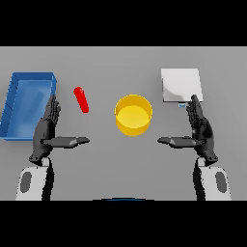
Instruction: Pick up the red beaker and tilt it to pour out 1 green nut into yellow bowl. Pick up the yellow bowl and place it on the metallic measuring scale.
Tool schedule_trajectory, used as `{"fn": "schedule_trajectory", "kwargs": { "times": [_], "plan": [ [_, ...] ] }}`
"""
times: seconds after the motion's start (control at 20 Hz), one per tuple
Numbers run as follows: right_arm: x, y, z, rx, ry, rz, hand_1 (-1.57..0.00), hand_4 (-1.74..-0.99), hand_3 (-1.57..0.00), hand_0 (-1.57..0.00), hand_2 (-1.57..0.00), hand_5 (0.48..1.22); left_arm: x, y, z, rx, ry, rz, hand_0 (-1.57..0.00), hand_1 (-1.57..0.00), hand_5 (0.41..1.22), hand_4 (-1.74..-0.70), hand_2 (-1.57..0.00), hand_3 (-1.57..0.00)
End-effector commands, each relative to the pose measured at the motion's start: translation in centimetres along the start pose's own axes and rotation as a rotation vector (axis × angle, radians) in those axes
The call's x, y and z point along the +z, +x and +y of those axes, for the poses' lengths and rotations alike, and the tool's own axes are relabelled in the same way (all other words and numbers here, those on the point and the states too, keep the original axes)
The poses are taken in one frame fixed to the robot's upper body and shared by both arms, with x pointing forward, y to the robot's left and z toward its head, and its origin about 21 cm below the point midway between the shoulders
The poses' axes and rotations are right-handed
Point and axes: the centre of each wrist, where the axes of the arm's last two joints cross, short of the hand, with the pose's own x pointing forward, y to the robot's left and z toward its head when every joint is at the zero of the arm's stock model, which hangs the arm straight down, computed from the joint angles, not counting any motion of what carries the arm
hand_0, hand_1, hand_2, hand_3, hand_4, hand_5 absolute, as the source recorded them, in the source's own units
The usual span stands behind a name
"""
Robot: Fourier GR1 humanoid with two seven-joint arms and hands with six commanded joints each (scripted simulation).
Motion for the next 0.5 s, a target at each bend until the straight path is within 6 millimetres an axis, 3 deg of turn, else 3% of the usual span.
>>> {"fn": "schedule_trajectory", "kwargs": {
  "times": [0.0, 0.25, 0.35, 0.45],
  "plan": [
    [0.0, 0.0, 0.0, 0.0, -0.001, 0.0, 0.0, -1.245, 0.0, 0.0, 0.0, 0.681, -0.1, 0.0, 0.0, 0.0, 0.001, 0.001, 0.0, 0.0, 0.652, -1.2, 0.0, 0.0],
    [0.0, 0.0, -0.3, 0.002, -0.002, 0.002, 0.0, -1.245, 0.0, 0.0, 0.0, 0.681, -0.6, -0.1, -0.2, -0.001, 0.002, 0.006, 0.0, 0.0, 0.652, -1.2, 0.0, 0.0],
    [1.9, 0.5, -0.5, 0.222, 0.029, -0.136, 0.0, -1.242, 0.0, 0.0, 0.0, 0.678, 0.8, 0.8, -0.1, -0.12, -0.049, -0.035, 0.0, 0.0, 0.649, -1.21, 0.0, 0.0],
    [2.6, 0.8, -0.1, 0.299, 0.042, -0.149, 0.0, -1.235, 0.0, 0.0, 0.0, 0.679, 1.3, 1.6, -0.7, -0.161, -0.068, -0.03, 0.0, 0.0, 0.654, -1.22, 0.0, 0.0]
  ]
}}
